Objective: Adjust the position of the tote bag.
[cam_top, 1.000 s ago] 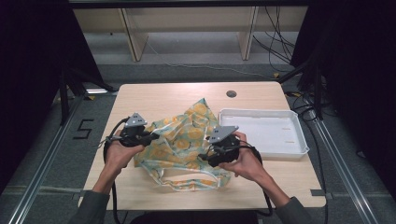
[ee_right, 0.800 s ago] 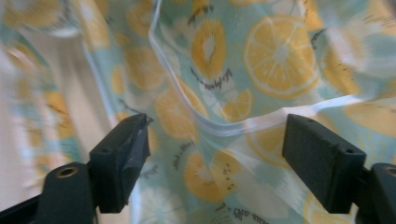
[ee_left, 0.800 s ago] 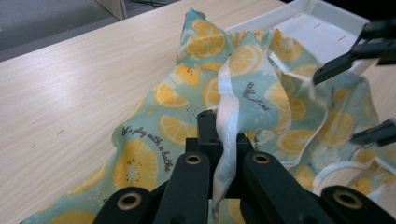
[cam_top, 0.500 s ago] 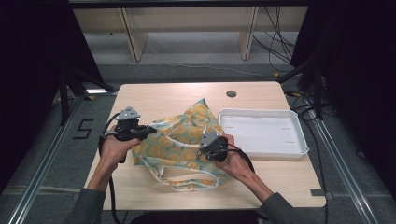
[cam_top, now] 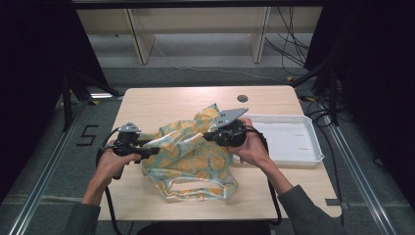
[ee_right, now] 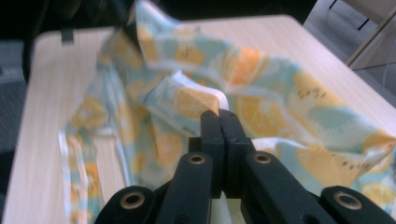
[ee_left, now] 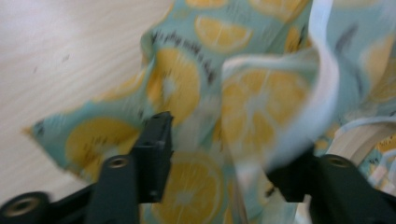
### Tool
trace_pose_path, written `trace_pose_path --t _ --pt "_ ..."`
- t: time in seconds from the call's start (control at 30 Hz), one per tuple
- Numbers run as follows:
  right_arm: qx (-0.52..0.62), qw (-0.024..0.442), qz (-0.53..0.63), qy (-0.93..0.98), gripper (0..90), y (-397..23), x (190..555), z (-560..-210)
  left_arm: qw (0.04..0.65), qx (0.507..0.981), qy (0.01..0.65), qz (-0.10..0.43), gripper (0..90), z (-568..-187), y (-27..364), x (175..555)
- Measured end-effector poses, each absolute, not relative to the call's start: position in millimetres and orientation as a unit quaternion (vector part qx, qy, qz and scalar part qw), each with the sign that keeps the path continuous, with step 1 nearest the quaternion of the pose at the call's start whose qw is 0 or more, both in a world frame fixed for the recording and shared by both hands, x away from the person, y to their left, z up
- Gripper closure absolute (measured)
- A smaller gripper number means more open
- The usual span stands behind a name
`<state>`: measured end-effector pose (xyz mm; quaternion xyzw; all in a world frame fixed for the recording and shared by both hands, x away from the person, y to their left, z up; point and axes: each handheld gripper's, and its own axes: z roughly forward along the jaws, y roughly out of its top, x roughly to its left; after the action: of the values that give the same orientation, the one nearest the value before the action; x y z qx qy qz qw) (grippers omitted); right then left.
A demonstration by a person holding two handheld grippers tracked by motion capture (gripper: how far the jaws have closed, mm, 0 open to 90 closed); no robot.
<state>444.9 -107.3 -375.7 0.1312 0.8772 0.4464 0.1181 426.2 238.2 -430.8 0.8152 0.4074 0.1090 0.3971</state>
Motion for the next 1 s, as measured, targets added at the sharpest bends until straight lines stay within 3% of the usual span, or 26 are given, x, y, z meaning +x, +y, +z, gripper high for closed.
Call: trace_pose_path --t 0.1,0.17,0.37,0.5,0.57,0.67,0.73,0.8,0.87,0.93,1.0 --pt "0.142 0.108 0.457 0.871 90.0 -106.7 452.4 -367.4 0.378 0.832 0.392 0.106 34.5 -426.3 243.4 409.3" --pt "0.159 0.103 0.466 0.864 90.0 -104.3 465.1 -359.0 0.371 0.837 0.375 0.144 31.0 -412.7 244.4 385.9" --pt "0.162 0.096 0.474 0.86 90.0 -92.7 477.3 -348.8 0.39 0.832 0.34 0.201 29.5 -396.2 219.1 365.0" --pt "0.161 0.097 0.476 0.859 90.0 -85.8 478.3 -343.6 0.384 0.835 0.329 0.218 29.4 -400.9 193.2 367.5" --pt "0.158 0.096 0.478 0.859 90.0 -83.3 479.6 -341.2 0.33 0.848 0.332 0.249 28.3 -412.5 171.0 378.8" --pt "0.167 0.093 0.489 0.851 90.0 -79.4 481.1 -338.3 0.302 0.837 0.362 0.278 28.8 -429.0 157.8 392.5" --pt "0.168 0.096 0.494 0.848 90.0 -76.9 482.8 -336.8 0.281 0.84 0.35 0.305 39.1 -437.5 155.1 400.7" --pt "0.168 0.095 0.491 0.85 90.0 -75.9 485.5 -335.2 0.292 0.841 0.336 0.306 60.7 -437.9 158.1 403.5" --pt "0.165 0.106 0.495 0.847 90.0 -74.1 489.2 -336.3 0.31 0.83 0.335 0.321 75.4 -430.6 166.7 404.6" --pt "0.177 0.111 0.495 0.844 90.0 -74.7 495.4 -337.5 0.322 0.823 0.338 0.324 84.5 -425.8 172.9 406.2" --pt "0.184 0.116 0.494 0.842 90.0 -74.6 502.6 -339.3 0.372 0.794 0.358 0.32 87.6 -409.6 192.2 418.2"
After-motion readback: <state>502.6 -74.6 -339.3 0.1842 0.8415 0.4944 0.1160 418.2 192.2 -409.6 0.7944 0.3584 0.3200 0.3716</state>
